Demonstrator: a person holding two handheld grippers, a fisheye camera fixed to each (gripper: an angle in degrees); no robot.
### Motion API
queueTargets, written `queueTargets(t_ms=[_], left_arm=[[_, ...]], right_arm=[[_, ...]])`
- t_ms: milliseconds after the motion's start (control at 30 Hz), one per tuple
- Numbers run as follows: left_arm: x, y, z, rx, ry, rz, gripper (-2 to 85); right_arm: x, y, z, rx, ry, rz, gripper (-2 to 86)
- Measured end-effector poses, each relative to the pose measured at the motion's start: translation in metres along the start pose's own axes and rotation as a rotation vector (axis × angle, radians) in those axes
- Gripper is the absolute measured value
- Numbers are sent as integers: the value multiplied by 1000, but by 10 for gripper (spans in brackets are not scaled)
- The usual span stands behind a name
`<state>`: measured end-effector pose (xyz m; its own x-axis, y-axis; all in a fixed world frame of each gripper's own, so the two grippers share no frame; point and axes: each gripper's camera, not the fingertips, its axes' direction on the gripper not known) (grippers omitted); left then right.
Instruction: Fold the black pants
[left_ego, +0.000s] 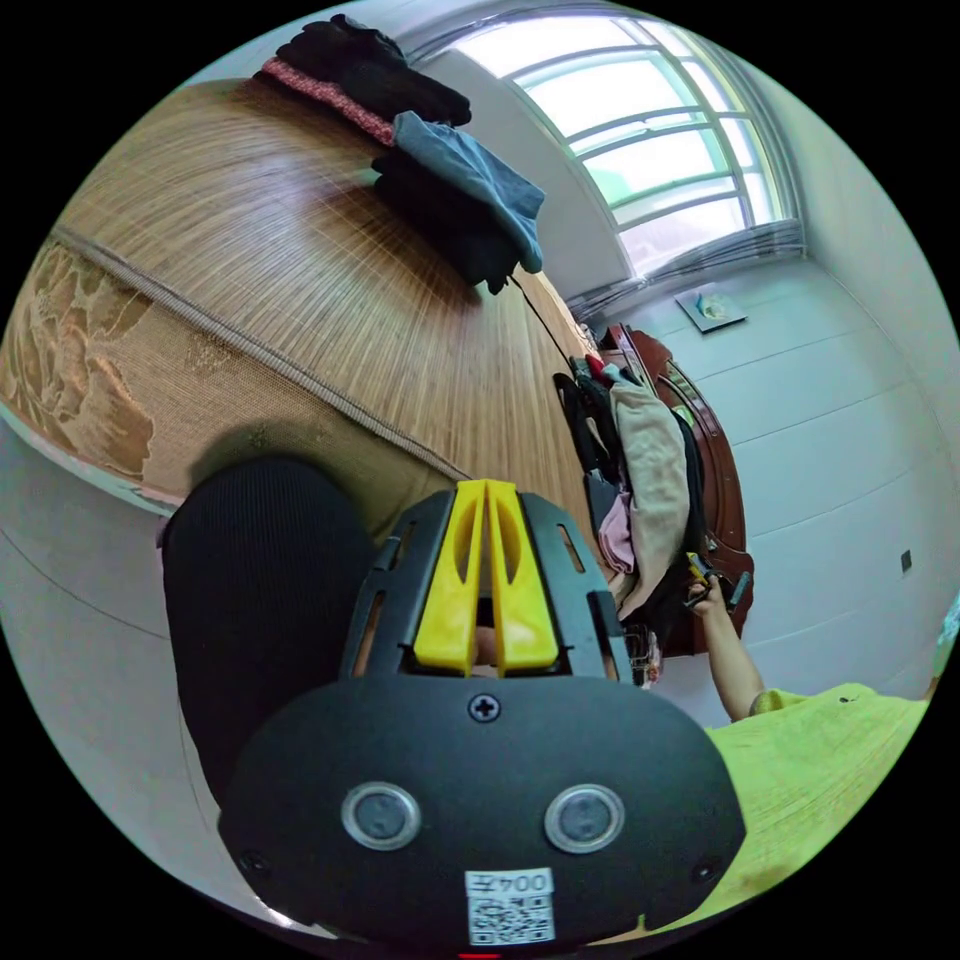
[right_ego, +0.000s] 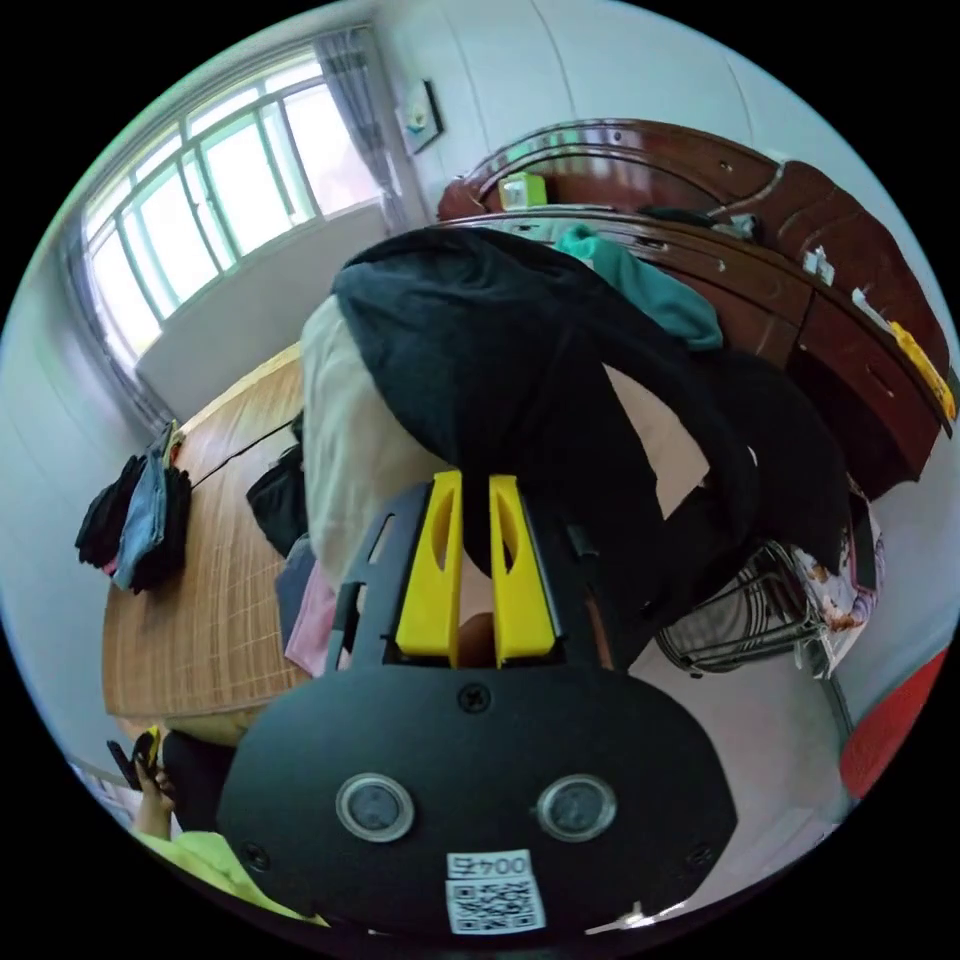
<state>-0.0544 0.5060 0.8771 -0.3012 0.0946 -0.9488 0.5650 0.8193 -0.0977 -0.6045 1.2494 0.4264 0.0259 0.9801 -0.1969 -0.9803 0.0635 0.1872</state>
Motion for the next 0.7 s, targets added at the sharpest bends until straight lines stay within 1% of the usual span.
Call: queueTargets(t_ms=[67, 133, 200, 233, 300, 333, 400, 433, 567, 633, 700], left_arm=[[-4, 0, -5, 7, 14, -16, 4], [-6, 0, -9, 12, 24, -21, 4], [-7, 0, -12, 14, 32, -19, 4], [-7, 0, -14, 15, 35, -17, 4], [-7, 0, -17, 19, 45, -14, 4], [-8, 1, -20, 24, 53, -17, 4], [-9, 2, -25, 38, 71, -26, 4], [-10, 4, -29, 51, 84, -34, 3], [-14, 10, -41, 84, 115, -67, 3], [-14, 12, -44, 94, 128, -79, 3], [-15, 14, -48, 105, 138, -94, 3]], right_arm=[[-24, 6, -11, 19, -43, -65, 46], [-57, 15, -26, 44, -145, -155, 45], [-119, 30, -49, 86, -302, -311, 45], [-137, 35, -54, 95, -329, -350, 45], [-212, 53, -67, 112, -370, -477, 45], [-231, 57, -68, 107, -375, -501, 45], [-302, 80, -65, 100, -392, -574, 44], [-317, 86, -62, 96, -404, -584, 44], [-410, 132, -42, 14, -577, -612, 43], [-447, 159, -35, -32, -628, -683, 44], [-490, 197, -19, -155, -720, -812, 47]])
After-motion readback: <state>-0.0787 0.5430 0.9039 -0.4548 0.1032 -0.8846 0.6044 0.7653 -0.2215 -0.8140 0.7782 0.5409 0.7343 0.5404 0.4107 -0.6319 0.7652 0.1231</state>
